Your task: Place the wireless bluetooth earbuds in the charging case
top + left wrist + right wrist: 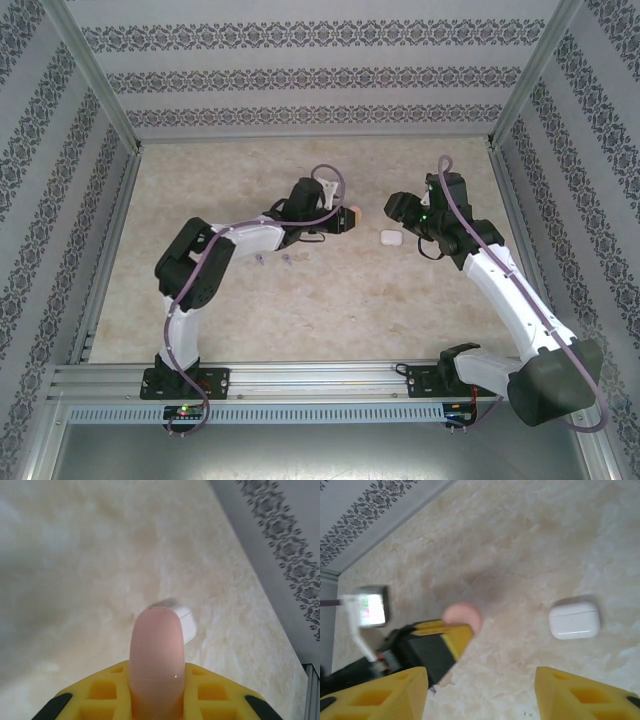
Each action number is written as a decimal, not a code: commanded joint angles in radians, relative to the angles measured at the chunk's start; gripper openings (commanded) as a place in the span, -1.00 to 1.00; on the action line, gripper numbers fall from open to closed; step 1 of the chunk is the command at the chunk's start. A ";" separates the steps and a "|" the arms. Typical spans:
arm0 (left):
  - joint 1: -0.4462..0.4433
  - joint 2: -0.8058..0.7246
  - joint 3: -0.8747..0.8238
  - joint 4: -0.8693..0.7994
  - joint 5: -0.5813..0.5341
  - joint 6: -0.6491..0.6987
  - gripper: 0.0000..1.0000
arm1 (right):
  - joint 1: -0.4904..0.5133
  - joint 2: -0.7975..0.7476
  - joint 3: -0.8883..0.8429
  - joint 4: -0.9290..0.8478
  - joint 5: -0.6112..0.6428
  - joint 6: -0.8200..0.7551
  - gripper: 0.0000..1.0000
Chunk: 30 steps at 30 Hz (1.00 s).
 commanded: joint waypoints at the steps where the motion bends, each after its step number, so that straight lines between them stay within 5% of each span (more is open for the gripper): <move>1: -0.039 0.044 0.075 -0.054 -0.001 -0.168 -0.97 | -0.015 0.012 -0.012 0.028 0.019 -0.006 0.23; 7: -0.082 0.148 0.188 -0.170 -0.039 -0.200 -0.92 | -0.019 0.027 -0.002 0.034 0.008 -0.011 0.26; 18: -0.092 0.249 0.350 -0.460 -0.122 -0.198 -0.40 | -0.019 0.017 0.014 0.027 0.001 -0.017 0.36; 30: -0.091 0.179 0.379 -0.587 -0.239 -0.074 0.08 | -0.020 -0.006 0.051 -0.011 0.023 -0.038 0.57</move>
